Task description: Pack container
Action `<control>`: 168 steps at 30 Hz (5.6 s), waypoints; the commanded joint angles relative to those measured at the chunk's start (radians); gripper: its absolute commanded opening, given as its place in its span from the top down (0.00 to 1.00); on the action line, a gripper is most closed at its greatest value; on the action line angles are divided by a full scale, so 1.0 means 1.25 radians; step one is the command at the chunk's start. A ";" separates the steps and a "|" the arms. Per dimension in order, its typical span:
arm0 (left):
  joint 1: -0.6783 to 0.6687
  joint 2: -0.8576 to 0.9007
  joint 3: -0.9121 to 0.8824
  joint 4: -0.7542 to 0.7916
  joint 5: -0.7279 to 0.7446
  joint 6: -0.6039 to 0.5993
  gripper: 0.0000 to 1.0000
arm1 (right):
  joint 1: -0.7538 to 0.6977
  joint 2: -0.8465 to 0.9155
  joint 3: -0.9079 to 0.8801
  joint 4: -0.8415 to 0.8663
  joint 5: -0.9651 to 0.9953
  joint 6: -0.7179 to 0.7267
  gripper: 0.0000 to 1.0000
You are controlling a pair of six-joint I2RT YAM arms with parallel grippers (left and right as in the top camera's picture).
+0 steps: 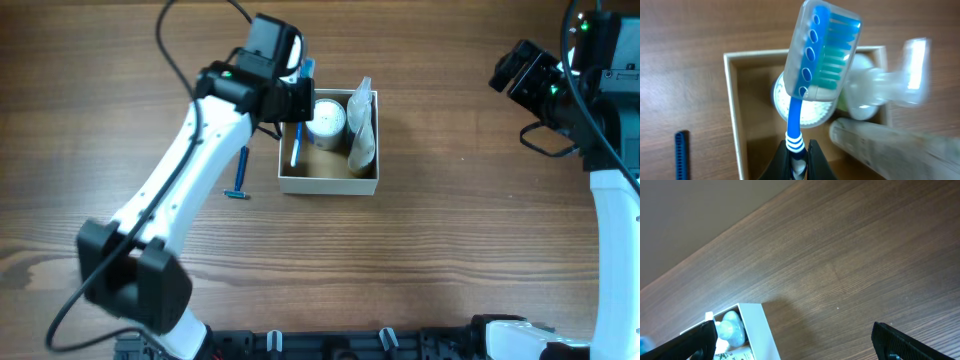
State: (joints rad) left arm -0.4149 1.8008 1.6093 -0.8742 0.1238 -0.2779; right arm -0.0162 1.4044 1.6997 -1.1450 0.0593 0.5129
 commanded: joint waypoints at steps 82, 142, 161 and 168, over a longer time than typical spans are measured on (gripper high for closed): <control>-0.009 -0.075 -0.014 -0.031 -0.092 0.000 0.25 | 0.003 0.000 0.000 0.003 -0.007 0.010 0.00; 0.264 -1.438 -1.170 0.272 -0.052 0.009 0.00 | 0.003 0.000 0.000 0.002 -0.007 0.010 0.00; 0.264 -1.438 -1.170 0.272 -0.052 0.009 0.00 | 0.002 -0.163 -0.125 0.099 0.078 -0.135 0.00; 0.264 -1.438 -1.170 0.272 -0.052 0.009 0.00 | 0.002 -0.600 -0.657 0.406 0.077 -0.164 0.00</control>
State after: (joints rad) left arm -0.0910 0.0128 0.1493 -0.5365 0.0513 -0.2684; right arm -0.0162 0.8394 1.1145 -0.6983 0.1360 0.3443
